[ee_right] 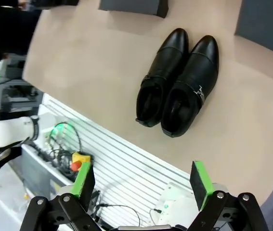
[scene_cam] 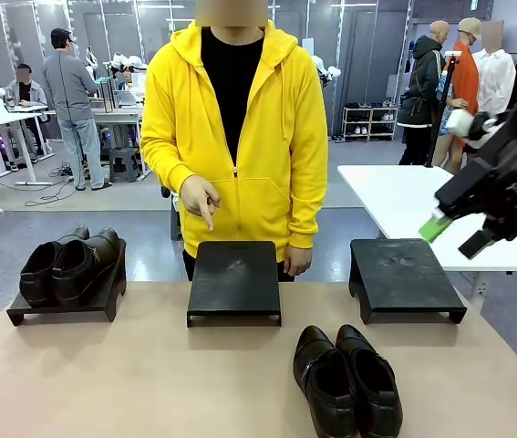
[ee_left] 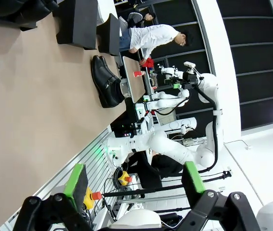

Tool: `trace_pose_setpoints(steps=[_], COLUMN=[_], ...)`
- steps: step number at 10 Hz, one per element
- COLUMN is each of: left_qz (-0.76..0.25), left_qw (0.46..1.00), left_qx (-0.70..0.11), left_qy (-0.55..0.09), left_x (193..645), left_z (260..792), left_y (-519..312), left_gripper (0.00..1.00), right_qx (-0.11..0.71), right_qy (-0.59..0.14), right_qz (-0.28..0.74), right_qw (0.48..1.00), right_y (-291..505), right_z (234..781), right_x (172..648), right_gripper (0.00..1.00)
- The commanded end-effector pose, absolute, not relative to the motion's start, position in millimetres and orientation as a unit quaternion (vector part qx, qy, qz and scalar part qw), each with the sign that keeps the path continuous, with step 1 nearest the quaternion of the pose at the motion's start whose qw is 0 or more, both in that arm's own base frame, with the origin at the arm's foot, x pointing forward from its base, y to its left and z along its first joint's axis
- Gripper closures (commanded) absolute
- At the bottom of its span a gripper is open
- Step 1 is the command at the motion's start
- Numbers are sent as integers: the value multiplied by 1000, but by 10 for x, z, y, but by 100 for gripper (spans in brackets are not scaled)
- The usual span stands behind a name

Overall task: Place the shoes on the stand as instructed by the person.
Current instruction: Pick up another pair of Shoes and place it on the Shoes Stand indicated by the person.

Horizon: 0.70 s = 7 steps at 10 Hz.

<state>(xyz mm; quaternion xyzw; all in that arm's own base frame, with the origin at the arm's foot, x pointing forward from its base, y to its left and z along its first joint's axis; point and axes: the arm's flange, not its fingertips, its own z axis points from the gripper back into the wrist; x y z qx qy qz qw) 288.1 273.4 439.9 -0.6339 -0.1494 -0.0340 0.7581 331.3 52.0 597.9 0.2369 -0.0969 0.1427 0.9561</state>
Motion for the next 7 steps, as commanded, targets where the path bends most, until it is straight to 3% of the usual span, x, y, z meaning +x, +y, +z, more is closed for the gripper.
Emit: trace_pose_setpoints(steps=[1,7], left_qz=[-38,-38], left_qw=[756,756], left_qx=[-636,-636], left_qy=[-150,-150], left_x=[2858,2858], left_z=[4400,4400], left_y=[2730,2730], left_gripper=[0,0], right_qx=[180,98], right_qy=[-89,-50], right_qz=[106,99], right_qw=[974,989], right_y=[958,1786], right_z=[5838,5051], right_x=[3177,3292], right_gripper=[0,0])
